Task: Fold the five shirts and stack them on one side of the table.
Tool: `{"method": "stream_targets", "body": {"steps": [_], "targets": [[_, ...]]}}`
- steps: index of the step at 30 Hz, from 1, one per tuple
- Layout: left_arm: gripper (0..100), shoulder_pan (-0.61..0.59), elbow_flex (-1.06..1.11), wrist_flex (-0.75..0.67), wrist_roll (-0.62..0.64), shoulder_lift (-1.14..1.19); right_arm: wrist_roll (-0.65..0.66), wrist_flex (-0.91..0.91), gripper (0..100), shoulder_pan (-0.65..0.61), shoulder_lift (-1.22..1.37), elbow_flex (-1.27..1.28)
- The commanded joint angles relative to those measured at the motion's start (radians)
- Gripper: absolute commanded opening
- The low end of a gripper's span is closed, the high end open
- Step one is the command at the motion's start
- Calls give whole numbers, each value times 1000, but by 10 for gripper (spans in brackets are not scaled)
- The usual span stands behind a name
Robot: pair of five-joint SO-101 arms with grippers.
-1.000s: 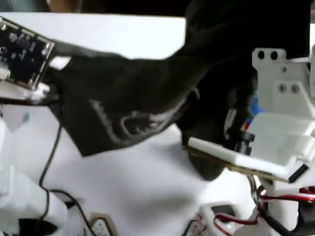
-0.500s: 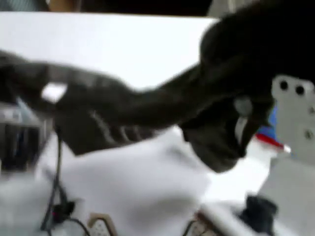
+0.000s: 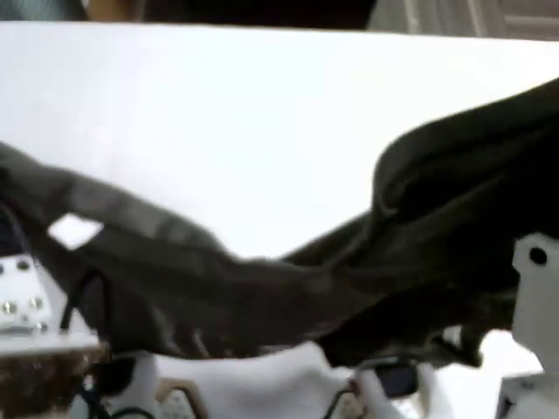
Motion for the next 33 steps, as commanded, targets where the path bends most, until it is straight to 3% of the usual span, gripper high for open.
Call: {"method": "stream_targets", "body": {"steps": [1,13,20,23,26,33], "targets": [[25,-2,120,-25,-3,77,-2,7,21,1,53,49],[25,83,524,-382,-6,339,-3,-12,21,16,211,483],[25,78,564,-551,-6,634,-5,-254,21,108,398,661],[25,83,562,-565,-6,732,-12,-289,21,130,470,675],[25,84,564,-539,-5,793,-143,-266,21,154,507,678],[25,86,565,-428,-6,853,-382,50,21,168,507,672]]}}
